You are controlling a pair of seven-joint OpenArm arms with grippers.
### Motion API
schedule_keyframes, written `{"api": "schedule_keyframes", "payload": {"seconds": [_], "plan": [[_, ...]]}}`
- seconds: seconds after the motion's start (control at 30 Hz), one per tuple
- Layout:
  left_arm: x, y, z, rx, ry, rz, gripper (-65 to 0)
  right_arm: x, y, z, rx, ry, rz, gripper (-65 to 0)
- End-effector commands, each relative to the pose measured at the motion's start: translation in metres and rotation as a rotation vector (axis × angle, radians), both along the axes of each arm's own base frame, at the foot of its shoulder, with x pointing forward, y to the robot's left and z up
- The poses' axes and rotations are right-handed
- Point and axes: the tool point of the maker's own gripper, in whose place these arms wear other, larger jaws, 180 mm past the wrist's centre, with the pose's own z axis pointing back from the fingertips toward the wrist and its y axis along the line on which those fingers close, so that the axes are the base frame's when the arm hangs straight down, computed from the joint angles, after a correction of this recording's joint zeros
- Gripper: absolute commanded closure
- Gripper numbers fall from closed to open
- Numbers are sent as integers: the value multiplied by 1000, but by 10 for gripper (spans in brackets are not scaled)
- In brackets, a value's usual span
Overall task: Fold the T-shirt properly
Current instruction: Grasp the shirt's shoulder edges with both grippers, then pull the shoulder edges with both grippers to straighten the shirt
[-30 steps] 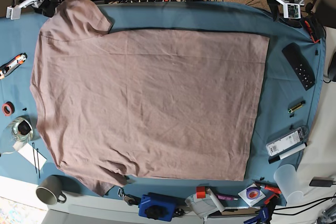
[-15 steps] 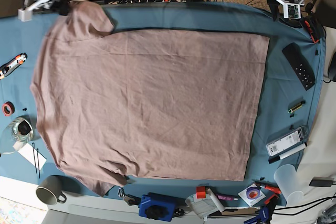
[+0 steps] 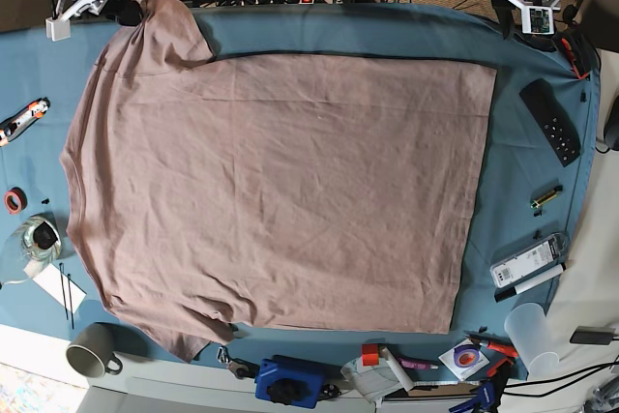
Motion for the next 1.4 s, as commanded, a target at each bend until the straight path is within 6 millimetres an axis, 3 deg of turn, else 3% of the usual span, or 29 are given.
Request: {"api": "schedule_keyframes", "payload": {"seconds": [0.0,0.13,0.27,0.43,0.73,0.83,1.03,1.13,1.37], "plan": [[1,0,7,11,-24,-8,-190,5,-3,14,-22,-53,3,-291],[1,0,7,4,-25,-3,-190,9,-1,28,-75,-104,-9,-292],[4,-1,8,-12,-33,3,-190,8,-13,21,-160,-80,-22,-292],[4,-1,8,-17,-35,5,-189,8,-13,21,-156,-83,-25,-292],[8,-1,9,-17,-46,5,-190,4,-24,5,-206,-61,-79,-292],[8,-1,9,-17,-46,4,-190,8,-16,-3,-175,-56,-69,-292],[8,-1,9,-17,-45,4,-189,10,20,-21,-95,-12,26,-292],[8,-1,9,-17,-47,4,-189,11,35,-20,-36,-27,24,-291],[16,-4,12,-56,-75,17,-190,13,42,-17,9,-46,12,-291]]}}
